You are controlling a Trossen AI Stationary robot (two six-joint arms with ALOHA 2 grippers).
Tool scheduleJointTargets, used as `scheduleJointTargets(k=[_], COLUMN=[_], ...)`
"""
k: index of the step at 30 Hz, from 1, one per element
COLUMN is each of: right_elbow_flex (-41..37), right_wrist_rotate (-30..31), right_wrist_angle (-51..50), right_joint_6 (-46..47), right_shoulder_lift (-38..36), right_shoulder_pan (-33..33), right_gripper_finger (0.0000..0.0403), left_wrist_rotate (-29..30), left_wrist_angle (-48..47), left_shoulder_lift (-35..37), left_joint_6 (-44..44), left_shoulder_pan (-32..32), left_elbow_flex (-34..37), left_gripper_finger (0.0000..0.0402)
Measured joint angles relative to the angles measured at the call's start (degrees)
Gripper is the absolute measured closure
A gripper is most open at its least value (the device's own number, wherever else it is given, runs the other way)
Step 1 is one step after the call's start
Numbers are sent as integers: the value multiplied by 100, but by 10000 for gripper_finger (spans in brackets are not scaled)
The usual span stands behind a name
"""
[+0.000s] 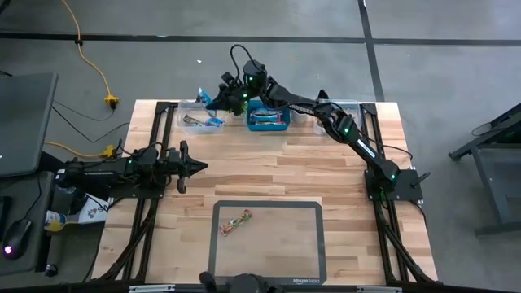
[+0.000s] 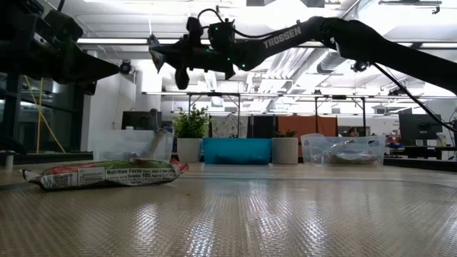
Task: Pick and place Granola Bars by type
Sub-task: Put the blue granola bar into the left transparent bin
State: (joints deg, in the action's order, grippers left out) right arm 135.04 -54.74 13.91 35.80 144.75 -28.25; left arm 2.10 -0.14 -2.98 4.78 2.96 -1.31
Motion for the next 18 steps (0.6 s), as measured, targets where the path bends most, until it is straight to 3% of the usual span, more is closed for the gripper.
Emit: scheduleJointTargets(k=[11, 18], right_elbow_flex=[-11, -7], right_wrist_rotate=[-870, -843], right_wrist_angle=[-129, -112], right_joint_6=[82, -299], right_shoulder_lift=[-58, -431], right_shoulder_pan=[427, 534], right_gripper_finger=[386, 386], left_wrist_rotate=[1, 1], left_wrist_angle=[0, 0], left_shoulder_lift=[0, 2], left_joint_6=[1, -1], left_shoulder_pan=[1, 0], left_elbow_flex=[0, -1], left_gripper_finger=[400, 400])
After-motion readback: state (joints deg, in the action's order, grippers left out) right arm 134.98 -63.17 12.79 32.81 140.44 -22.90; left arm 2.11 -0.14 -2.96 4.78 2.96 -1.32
